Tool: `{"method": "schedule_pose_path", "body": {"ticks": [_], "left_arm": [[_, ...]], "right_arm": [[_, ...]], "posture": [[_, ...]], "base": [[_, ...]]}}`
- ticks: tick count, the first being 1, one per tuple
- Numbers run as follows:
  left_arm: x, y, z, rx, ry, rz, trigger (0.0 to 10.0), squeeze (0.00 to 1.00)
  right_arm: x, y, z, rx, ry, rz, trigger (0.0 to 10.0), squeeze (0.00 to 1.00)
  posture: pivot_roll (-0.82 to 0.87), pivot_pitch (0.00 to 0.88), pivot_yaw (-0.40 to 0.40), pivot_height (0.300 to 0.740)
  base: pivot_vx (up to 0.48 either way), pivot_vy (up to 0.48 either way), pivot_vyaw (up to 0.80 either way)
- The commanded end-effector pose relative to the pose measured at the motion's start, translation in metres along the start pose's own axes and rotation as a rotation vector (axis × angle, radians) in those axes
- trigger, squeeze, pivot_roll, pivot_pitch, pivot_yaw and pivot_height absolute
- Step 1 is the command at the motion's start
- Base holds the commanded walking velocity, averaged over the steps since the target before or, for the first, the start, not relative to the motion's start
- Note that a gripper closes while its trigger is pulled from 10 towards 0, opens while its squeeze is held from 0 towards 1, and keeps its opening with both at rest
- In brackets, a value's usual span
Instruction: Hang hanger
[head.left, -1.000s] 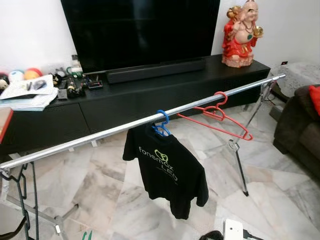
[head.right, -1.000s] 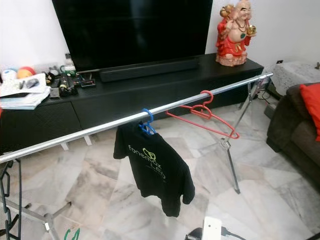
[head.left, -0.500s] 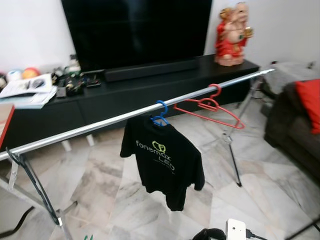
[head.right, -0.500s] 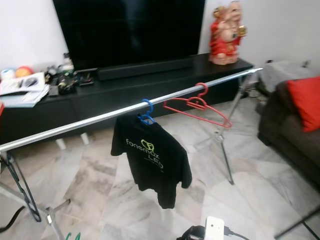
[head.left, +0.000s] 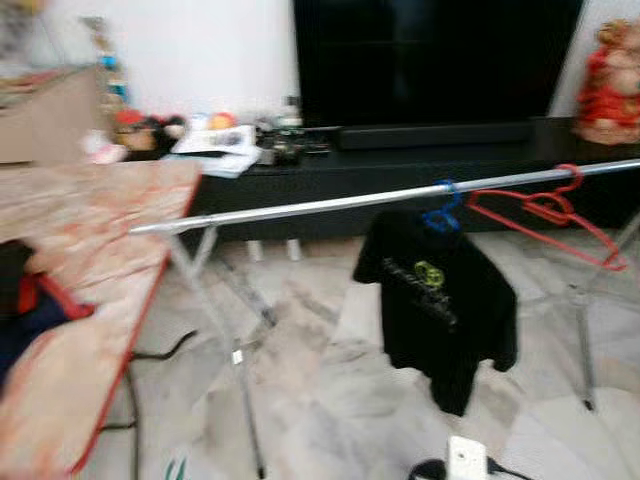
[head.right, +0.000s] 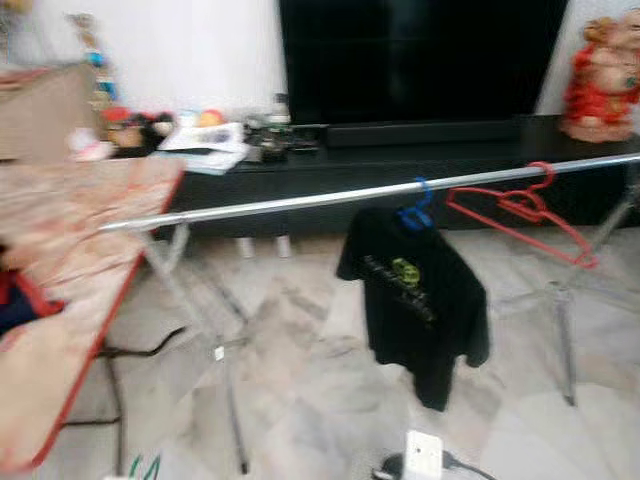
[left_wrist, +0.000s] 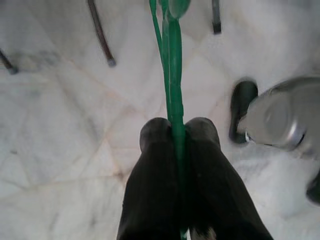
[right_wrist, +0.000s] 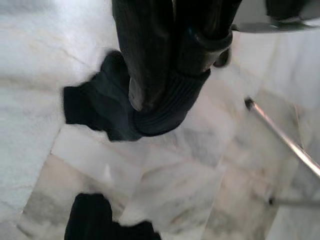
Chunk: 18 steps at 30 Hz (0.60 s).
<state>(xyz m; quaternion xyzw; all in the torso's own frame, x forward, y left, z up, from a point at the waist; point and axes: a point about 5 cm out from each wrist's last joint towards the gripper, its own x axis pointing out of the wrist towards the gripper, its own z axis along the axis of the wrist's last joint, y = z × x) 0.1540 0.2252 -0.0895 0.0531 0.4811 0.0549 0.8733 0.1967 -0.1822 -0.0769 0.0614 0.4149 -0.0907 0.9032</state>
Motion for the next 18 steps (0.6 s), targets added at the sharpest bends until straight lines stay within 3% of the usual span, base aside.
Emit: {"method": "schedule_pose_path", "body": {"ticks": [1, 6, 18], "left_arm": [[-0.0023, 0.0084, -0.0109, 0.008, 0.044, 0.021, 10.0, 0.0], [-0.0023, 0.0085, -0.0111, 0.007, 0.045, 0.021, 10.0, 0.0], [-0.0032, 0.0075, -0.0156, 0.001, 0.057, 0.017, 10.0, 0.0]], "right_arm": [[0.0009, 0.0046, 0.0042, -0.001, -0.015, 0.011, 10.0, 0.0], [0.0009, 0.005, 0.0043, 0.004, -0.014, 0.013, 10.0, 0.0], [0.0011, 0.0038, 0.0044, 0.02, -0.008, 0.012, 10.0, 0.0]], "posture": [[0.14, 0.0, 0.036, 0.74], [0.14, 0.0, 0.037, 0.74], [0.14, 0.0, 0.034, 0.74]], "base": [[-0.322, 0.0, 0.8], [-0.321, 0.0, 0.79], [-0.322, 0.0, 0.0]]}}
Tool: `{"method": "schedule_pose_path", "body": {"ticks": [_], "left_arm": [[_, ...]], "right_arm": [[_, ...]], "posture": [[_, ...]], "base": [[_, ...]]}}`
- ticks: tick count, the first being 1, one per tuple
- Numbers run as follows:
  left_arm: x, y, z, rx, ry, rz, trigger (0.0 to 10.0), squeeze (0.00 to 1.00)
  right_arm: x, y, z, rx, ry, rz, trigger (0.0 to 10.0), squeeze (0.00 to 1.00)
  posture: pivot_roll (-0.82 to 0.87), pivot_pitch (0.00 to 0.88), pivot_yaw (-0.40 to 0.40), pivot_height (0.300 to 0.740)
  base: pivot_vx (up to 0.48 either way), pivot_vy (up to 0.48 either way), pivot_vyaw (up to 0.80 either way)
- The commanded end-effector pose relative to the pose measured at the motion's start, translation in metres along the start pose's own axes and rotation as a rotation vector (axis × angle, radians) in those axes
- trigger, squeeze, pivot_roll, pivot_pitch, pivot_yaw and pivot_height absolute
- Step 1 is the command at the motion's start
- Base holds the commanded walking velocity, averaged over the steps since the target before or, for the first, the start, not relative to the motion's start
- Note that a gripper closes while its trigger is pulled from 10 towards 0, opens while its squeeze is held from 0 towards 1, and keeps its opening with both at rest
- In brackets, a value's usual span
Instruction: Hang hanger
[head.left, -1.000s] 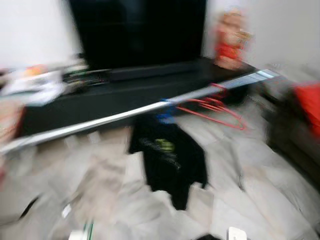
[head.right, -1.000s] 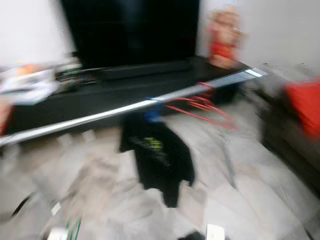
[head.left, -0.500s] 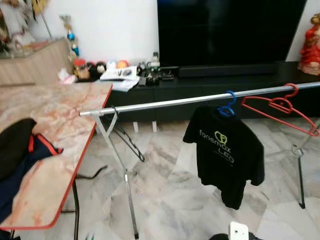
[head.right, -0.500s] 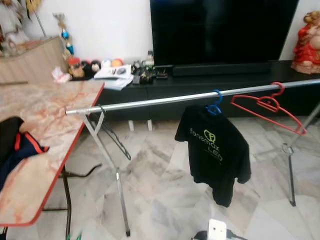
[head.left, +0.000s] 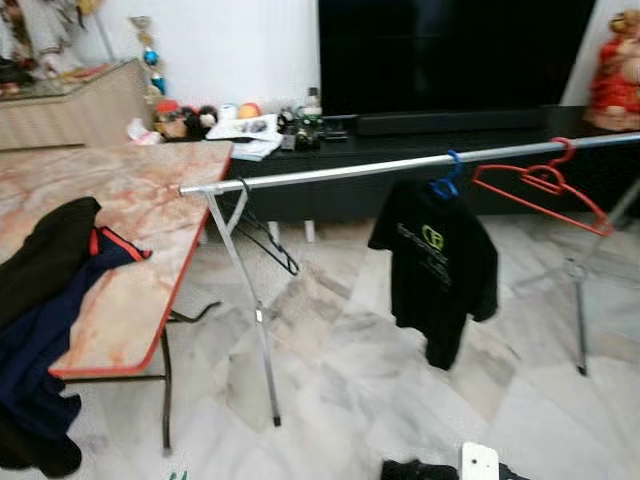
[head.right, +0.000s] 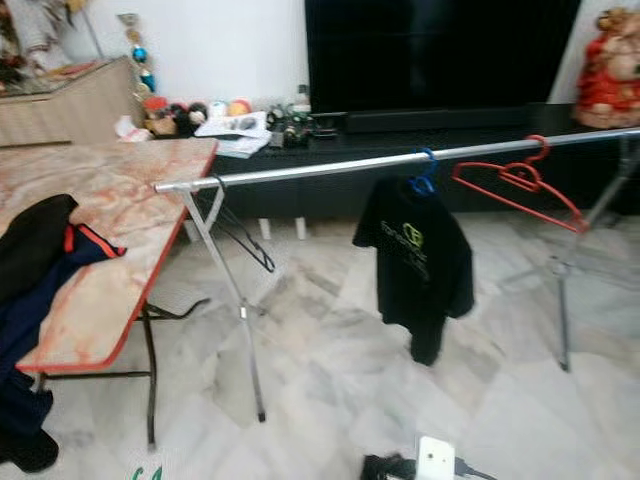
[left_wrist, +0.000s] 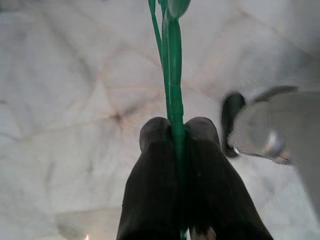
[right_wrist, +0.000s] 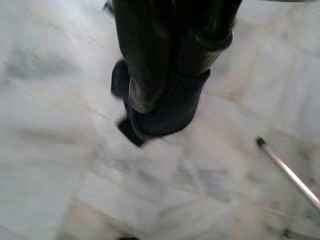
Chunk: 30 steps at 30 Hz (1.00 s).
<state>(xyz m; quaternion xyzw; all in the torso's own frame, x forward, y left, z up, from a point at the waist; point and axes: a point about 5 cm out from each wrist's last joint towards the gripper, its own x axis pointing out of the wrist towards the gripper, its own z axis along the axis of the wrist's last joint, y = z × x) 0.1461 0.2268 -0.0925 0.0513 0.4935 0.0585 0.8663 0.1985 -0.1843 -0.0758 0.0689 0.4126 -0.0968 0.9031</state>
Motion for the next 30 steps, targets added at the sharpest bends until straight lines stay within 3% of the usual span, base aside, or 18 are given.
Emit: {"method": "schedule_pose_path", "body": {"ticks": [1, 30], "left_arm": [[-0.0015, 0.006, -0.0073, 0.005, 0.028, 0.013, 10.0, 0.0], [-0.0014, 0.009, -0.0055, 0.001, 0.022, 0.028, 10.0, 0.0]], "right_arm": [[0.0006, 0.0055, 0.0019, -0.001, -0.004, 0.017, 10.0, 0.0], [0.0021, 0.009, 0.0089, 0.024, -0.02, 0.032, 10.0, 0.0]], "posture": [[0.14, 0.0, 0.034, 0.74], [0.15, 0.0, 0.034, 0.74]], "base": [[-0.322, 0.0, 0.0], [-0.299, 0.0, 0.0]]}}
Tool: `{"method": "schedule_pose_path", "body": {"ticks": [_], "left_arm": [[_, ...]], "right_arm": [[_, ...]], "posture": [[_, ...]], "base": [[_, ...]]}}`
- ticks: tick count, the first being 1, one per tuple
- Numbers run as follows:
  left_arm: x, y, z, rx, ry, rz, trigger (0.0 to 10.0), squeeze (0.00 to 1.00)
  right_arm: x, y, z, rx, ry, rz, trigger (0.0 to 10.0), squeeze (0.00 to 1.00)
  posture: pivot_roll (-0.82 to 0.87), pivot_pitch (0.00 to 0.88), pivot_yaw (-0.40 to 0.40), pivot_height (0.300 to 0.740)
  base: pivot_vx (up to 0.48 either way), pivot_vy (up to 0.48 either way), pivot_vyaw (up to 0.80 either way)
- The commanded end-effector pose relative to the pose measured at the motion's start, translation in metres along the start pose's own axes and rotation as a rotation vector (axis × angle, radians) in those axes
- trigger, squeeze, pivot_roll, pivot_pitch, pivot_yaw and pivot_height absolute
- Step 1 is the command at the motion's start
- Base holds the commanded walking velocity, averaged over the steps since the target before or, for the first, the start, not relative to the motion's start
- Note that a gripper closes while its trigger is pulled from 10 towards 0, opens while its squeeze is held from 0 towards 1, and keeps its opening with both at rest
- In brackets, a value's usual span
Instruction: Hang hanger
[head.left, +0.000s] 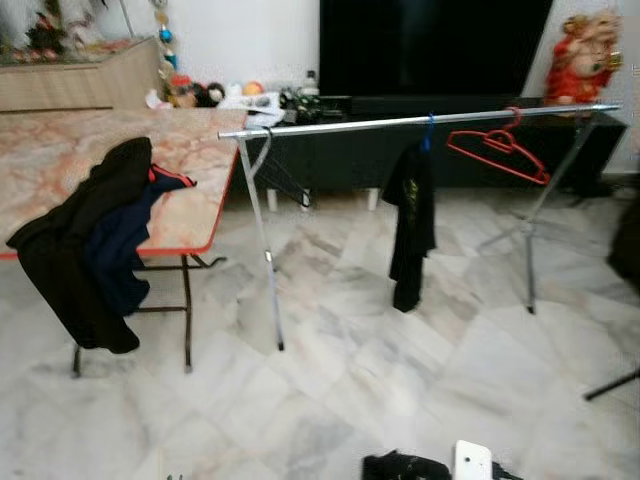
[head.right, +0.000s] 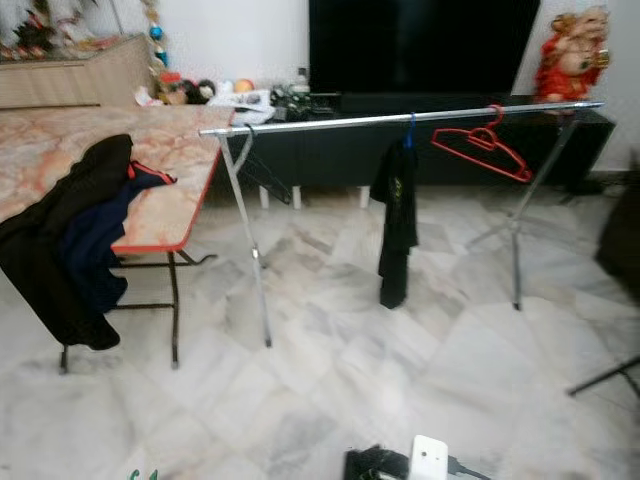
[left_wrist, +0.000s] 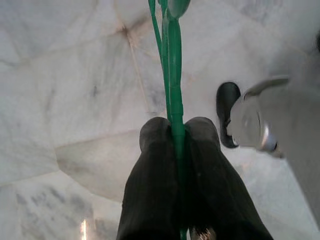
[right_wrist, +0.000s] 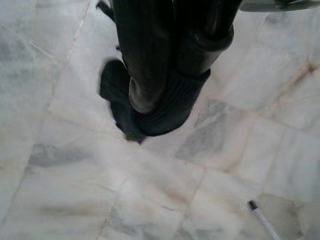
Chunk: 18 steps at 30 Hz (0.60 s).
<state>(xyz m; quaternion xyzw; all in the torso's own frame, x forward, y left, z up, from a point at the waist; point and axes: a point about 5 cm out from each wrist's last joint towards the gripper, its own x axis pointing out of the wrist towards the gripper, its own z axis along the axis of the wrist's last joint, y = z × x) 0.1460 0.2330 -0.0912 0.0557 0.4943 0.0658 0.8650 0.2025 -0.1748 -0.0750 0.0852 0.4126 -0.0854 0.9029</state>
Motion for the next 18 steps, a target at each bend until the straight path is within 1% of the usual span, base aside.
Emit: {"method": "schedule_pose_path", "body": {"ticks": [1, 5, 9, 11, 13, 18], "left_arm": [[-0.001, 0.003, -0.006, 0.0, 0.018, 0.012, 10.0, 0.0], [-0.001, 0.003, -0.003, -0.011, 0.005, 0.014, 10.0, 0.0], [0.0, 0.007, 0.001, -0.015, -0.013, 0.022, 10.0, 0.0], [0.0, 0.01, 0.007, -0.022, -0.043, 0.029, 10.0, 0.0], [0.0, 0.011, 0.009, -0.025, -0.053, 0.03, 10.0, 0.0], [0.001, 0.017, 0.035, -0.04, -0.166, 0.051, 10.0, 0.0]], "right_arm": [[0.001, -0.001, 0.008, 0.007, -0.028, -0.002, 10.0, 0.0], [0.002, -0.001, 0.011, 0.011, -0.036, -0.002, 10.0, 0.0], [0.003, 0.0, 0.016, 0.014, -0.05, 0.001, 10.0, 0.0], [0.003, 0.0, 0.021, 0.018, -0.068, 0.002, 10.0, 0.0], [0.004, 0.0, 0.023, 0.019, -0.072, 0.002, 10.0, 0.0], [0.006, 0.002, 0.04, 0.024, -0.121, 0.01, 10.0, 0.0]], "posture": [[0.15, 0.0, 0.034, 0.74], [0.15, 0.0, 0.034, 0.74], [0.15, 0.0, 0.034, 0.74], [0.15, 0.0, 0.034, 0.74], [0.15, 0.0, 0.034, 0.74], [0.16, 0.0, 0.034, 0.74]], "base": [[0.0, 0.0, 0.0], [0.0, 0.0, 0.0], [0.0, 0.0, 0.0], [0.0, 0.0, 0.0], [0.0, 0.0, 0.0], [0.0, 0.0, 0.0]]}}
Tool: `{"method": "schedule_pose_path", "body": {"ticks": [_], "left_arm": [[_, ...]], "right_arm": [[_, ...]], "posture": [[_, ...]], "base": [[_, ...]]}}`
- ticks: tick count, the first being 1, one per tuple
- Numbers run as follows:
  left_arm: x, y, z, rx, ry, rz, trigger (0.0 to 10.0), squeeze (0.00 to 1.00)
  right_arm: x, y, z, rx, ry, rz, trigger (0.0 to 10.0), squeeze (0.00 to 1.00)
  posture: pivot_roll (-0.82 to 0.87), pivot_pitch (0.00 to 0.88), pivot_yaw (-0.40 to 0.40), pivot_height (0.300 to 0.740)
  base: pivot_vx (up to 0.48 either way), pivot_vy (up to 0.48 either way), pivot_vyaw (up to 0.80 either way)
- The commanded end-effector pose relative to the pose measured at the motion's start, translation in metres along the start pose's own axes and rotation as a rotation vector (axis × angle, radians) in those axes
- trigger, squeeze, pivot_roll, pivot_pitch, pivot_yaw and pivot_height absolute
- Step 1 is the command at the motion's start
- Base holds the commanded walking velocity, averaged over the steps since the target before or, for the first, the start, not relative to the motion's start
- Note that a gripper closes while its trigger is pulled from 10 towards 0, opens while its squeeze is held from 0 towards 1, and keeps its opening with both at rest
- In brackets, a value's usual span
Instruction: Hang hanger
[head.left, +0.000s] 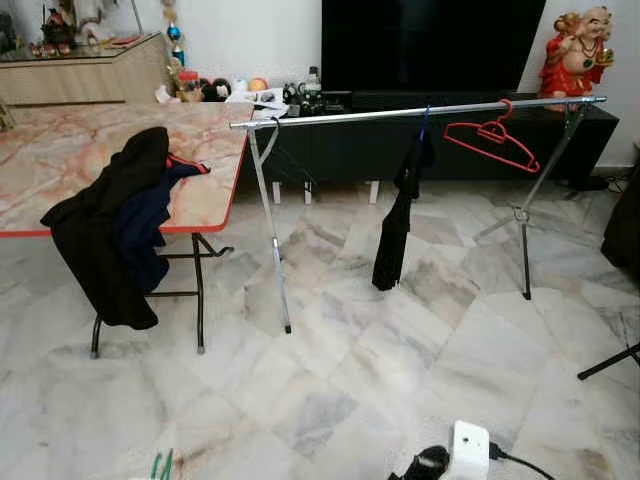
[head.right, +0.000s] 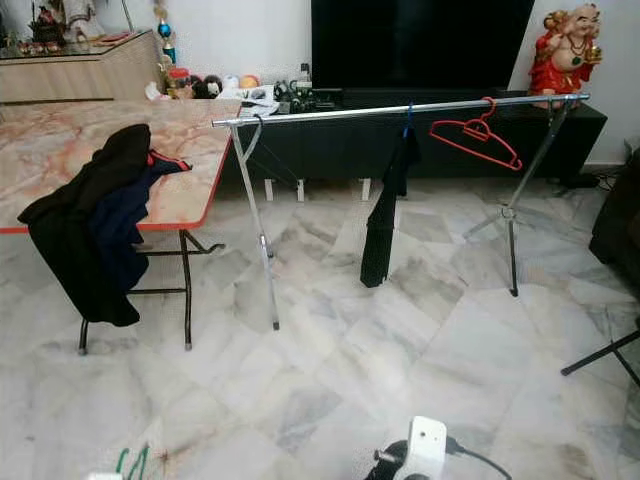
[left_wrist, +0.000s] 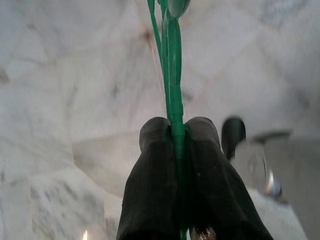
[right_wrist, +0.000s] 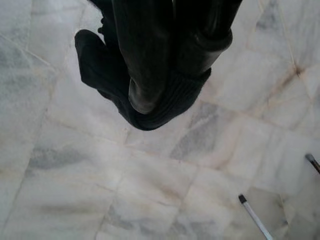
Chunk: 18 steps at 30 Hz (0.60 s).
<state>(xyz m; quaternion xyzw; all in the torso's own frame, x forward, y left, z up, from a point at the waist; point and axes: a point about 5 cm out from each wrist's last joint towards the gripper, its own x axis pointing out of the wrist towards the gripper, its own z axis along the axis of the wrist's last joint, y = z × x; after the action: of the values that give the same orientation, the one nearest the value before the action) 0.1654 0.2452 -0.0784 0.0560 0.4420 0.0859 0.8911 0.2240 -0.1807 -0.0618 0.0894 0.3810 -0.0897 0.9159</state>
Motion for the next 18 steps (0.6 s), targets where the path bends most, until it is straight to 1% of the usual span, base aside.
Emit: {"method": "schedule_pose_path", "body": {"ticks": [1, 2, 3, 4, 5, 6, 8, 9, 10, 11, 12, 13, 14, 15, 16, 17, 18], "left_arm": [[0.003, 0.005, 0.02, -0.012, -0.082, 0.017, 10.0, 0.0], [0.003, 0.006, 0.025, -0.013, -0.104, 0.019, 10.0, 0.0], [0.003, 0.006, 0.025, -0.013, -0.104, 0.019, 10.0, 0.0], [0.004, 0.006, 0.031, -0.007, -0.129, 0.019, 10.0, 0.0], [0.005, 0.006, 0.054, 0.004, -0.224, -0.002, 10.0, 0.0], [0.005, 0.005, 0.072, 0.024, -0.295, -0.031, 10.0, 0.0], [0.004, 0.002, 0.086, 0.065, -0.341, -0.066, 10.0, 0.0], [0.003, -0.004, 0.102, 0.104, -0.385, -0.134, 10.0, 0.0], [0.003, -0.004, 0.102, 0.104, -0.385, -0.134, 10.0, 0.0], [0.001, -0.01, 0.114, 0.182, -0.416, -0.198, 10.0, 0.0], [0.0, -0.016, 0.123, 0.281, -0.421, -0.277, 10.0, 0.0], [0.0, -0.016, 0.123, 0.281, -0.421, -0.277, 10.0, 0.0], [-0.001, -0.018, 0.125, 0.314, -0.416, -0.315, 10.0, 0.0], [-0.003, -0.024, 0.129, 0.407, -0.405, -0.398, 10.0, 0.0], [-0.004, -0.025, 0.13, 0.438, -0.401, -0.417, 10.0, 0.0], [-0.006, -0.028, 0.131, 0.5, -0.387, -0.476, 10.0, 0.0], [-0.007, -0.03, 0.131, 0.538, -0.377, -0.515, 10.0, 0.0]], "right_arm": [[0.003, 0.002, 0.019, 0.013, -0.067, 0.008, 10.0, 0.0], [0.003, 0.003, 0.022, 0.015, -0.077, 0.009, 10.0, 0.0], [0.003, 0.003, 0.022, 0.015, -0.077, 0.009, 10.0, 0.0], [0.004, 0.003, 0.026, 0.016, -0.088, 0.012, 10.0, 0.0], [0.006, 0.006, 0.039, -0.005, -0.122, 0.034, 10.0, 0.0], [0.007, 0.009, 0.05, -0.021, -0.151, 0.05, 10.0, 0.0], [0.007, 0.011, 0.061, -0.046, -0.186, 0.058, 10.0, 0.0], [0.008, 0.014, 0.076, -0.071, -0.228, 0.072, 10.0, 0.0], [0.008, 0.014, 0.076, -0.071, -0.228, 0.072, 10.0, 0.0], [0.008, 0.017, 0.091, -0.086, -0.272, 0.087, 10.0, 0.0], [0.007, 0.022, 0.107, -0.1, -0.32, 0.103, 10.0, 0.0], [0.007, 0.022, 0.107, -0.1, -0.32, 0.103, 10.0, 0.0], [0.007, 0.024, 0.113, -0.107, -0.337, 0.11, 10.0, 0.0], [0.005, 0.03, 0.127, -0.126, -0.377, 0.13, 10.0, 0.0], [0.004, 0.033, 0.133, -0.136, -0.391, 0.14, 10.0, 0.0], [0.004, 0.037, 0.139, -0.156, -0.395, 0.146, 10.0, 0.0], [0.004, 0.039, 0.142, -0.169, -0.394, 0.148, 10.0, 0.0]], "posture": [[0.16, 0.0, 0.033, 0.74], [0.16, 0.0, 0.033, 0.74], [0.16, 0.0, 0.033, 0.74], [0.16, 0.0, 0.033, 0.74], [0.16, 0.0, 0.031, 0.74], [0.16, 0.0, 0.031, 0.74], [0.16, 0.0, 0.031, 0.74], [0.15, 0.0, 0.029, 0.74], [0.15, 0.0, 0.029, 0.74], [0.15, 0.0, 0.028, 0.74], [0.15, 0.0, 0.028, 0.74], [0.15, 0.0, 0.028, 0.74], [0.15, 0.0, 0.028, 0.74], [0.15, 0.0, 0.027, 0.74], [0.15, 0.0, 0.027, 0.74], [0.15, 0.0, 0.027, 0.74], [0.15, 0.0, 0.027, 0.74]], "base": [[0.0, 0.0, 0.0], [0.0, 0.0, 0.0], [0.0, 0.0, 0.0], [0.0, 0.0, 0.0], [0.0, 0.0, 0.0], [0.0, 0.0, 0.0], [0.0, 0.0, 0.0], [0.0, 0.0, 0.0], [0.0, 0.0, 0.0], [0.0, 0.0, 0.0], [0.0, 0.0, 0.0], [0.0, 0.0, 0.0], [0.0, 0.0, 0.0], [0.0, 0.0, 0.0], [0.0, 0.0, 0.0], [0.0, 0.0, 0.0], [0.0, 0.0, 0.0]]}}
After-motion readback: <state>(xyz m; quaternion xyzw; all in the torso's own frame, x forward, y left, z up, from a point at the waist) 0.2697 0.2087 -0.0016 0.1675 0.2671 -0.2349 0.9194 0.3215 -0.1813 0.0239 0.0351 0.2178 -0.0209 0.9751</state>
